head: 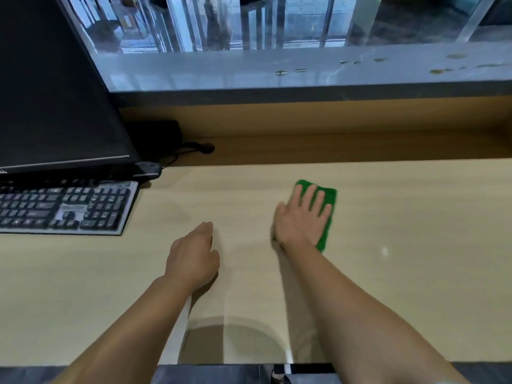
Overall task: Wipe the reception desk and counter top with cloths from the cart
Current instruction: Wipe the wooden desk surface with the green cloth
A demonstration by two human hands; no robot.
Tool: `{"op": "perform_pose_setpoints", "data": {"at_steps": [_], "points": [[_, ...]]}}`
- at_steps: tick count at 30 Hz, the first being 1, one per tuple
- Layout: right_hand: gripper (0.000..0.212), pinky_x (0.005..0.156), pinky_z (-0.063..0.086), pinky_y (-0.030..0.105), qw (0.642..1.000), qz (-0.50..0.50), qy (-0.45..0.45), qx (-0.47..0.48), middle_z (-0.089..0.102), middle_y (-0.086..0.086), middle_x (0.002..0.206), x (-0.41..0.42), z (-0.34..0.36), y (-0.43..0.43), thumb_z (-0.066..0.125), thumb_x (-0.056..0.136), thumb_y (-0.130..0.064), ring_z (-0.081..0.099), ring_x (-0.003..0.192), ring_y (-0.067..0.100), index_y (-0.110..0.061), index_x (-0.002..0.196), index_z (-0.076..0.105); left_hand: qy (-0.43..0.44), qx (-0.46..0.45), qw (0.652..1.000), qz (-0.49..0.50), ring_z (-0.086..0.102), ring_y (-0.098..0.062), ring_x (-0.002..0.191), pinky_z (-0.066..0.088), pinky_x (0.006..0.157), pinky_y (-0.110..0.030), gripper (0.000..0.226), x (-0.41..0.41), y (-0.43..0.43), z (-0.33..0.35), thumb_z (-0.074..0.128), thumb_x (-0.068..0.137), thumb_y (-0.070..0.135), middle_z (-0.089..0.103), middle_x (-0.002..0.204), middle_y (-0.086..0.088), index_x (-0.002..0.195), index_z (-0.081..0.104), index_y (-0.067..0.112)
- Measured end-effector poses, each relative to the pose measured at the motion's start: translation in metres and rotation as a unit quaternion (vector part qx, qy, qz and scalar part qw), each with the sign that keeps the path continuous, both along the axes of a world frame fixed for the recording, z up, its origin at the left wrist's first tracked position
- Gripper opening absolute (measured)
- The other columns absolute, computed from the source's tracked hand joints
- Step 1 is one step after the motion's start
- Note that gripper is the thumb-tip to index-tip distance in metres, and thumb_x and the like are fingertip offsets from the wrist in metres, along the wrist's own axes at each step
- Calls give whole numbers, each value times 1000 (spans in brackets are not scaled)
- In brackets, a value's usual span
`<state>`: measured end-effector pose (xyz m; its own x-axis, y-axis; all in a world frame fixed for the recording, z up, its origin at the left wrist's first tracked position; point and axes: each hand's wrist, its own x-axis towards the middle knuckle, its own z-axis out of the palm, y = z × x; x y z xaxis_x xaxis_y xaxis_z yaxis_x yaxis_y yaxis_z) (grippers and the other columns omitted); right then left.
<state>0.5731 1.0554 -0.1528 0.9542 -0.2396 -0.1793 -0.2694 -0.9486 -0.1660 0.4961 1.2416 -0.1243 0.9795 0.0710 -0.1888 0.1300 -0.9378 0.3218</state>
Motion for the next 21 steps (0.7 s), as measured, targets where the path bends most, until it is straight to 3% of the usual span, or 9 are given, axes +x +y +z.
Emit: {"op": "perform_pose_setpoints", "data": {"at_steps": [2,3,6,9,11,13,15,21], "points": [[60,119,-7,50,991,130,-10,-2,-12,11,162,-11,-3,43,12,103,-42,-12,149,32,-21,156,-6,-14,-14,1000,-1,55,-29,95,43,85,-35,33,1,0,-1,52,87,11,57,104,-2,120,47,11],[60,119,-7,51,978,207,-13,-4,-13,10,162,-17,-6,59,11,103,-43,-14,149,32,-22,156,-7,-28,-26,999,-1,54,-29,95,43,87,-36,32,1,0,-2,53,85,10,57,104,-2,116,47,12],[57,120,-9,47,927,374,-13,-22,-13,5,163,-21,-11,70,13,103,-43,-15,149,27,-28,156,-5,-60,-60,996,-4,42,-21,75,36,71,-33,28,4,-3,-2,51,77,1,41,76,8,92,36,18],[56,120,-9,42,902,428,-27,-39,-13,-2,163,-2,-11,38,17,103,-43,-14,149,20,-35,155,-5,-46,-41,998,-4,38,-20,72,32,67,-32,27,9,-6,-1,48,74,-1,35,74,6,89,33,16],[56,120,-8,40,913,406,-29,-43,-12,-3,163,13,-10,6,17,103,-43,-13,150,18,-37,154,-5,-22,-33,999,0,46,-28,77,36,67,-37,24,15,-8,0,46,74,-1,44,80,0,92,38,14],[57,120,-7,38,937,346,-28,-45,-9,-3,163,29,-7,-31,19,102,-43,-10,150,17,-38,154,-2,21,-35,999,5,51,-37,105,42,87,-42,42,24,-12,1,45,78,1,55,112,-12,119,44,9],[56,120,-5,38,957,283,-24,-50,-7,-4,163,41,-4,-71,20,102,-43,-9,150,16,-37,155,0,43,-33,999,9,44,-36,124,38,101,-39,57,33,-16,0,46,81,4,48,135,-15,138,35,8],[56,121,0,39,989,133,-6,-58,-5,-1,164,66,-2,-155,19,103,-42,-4,151,19,-34,156,2,17,-41,999,-15,48,-31,122,39,98,-34,49,63,-25,0,55,85,19,52,127,1,130,38,14]]}}
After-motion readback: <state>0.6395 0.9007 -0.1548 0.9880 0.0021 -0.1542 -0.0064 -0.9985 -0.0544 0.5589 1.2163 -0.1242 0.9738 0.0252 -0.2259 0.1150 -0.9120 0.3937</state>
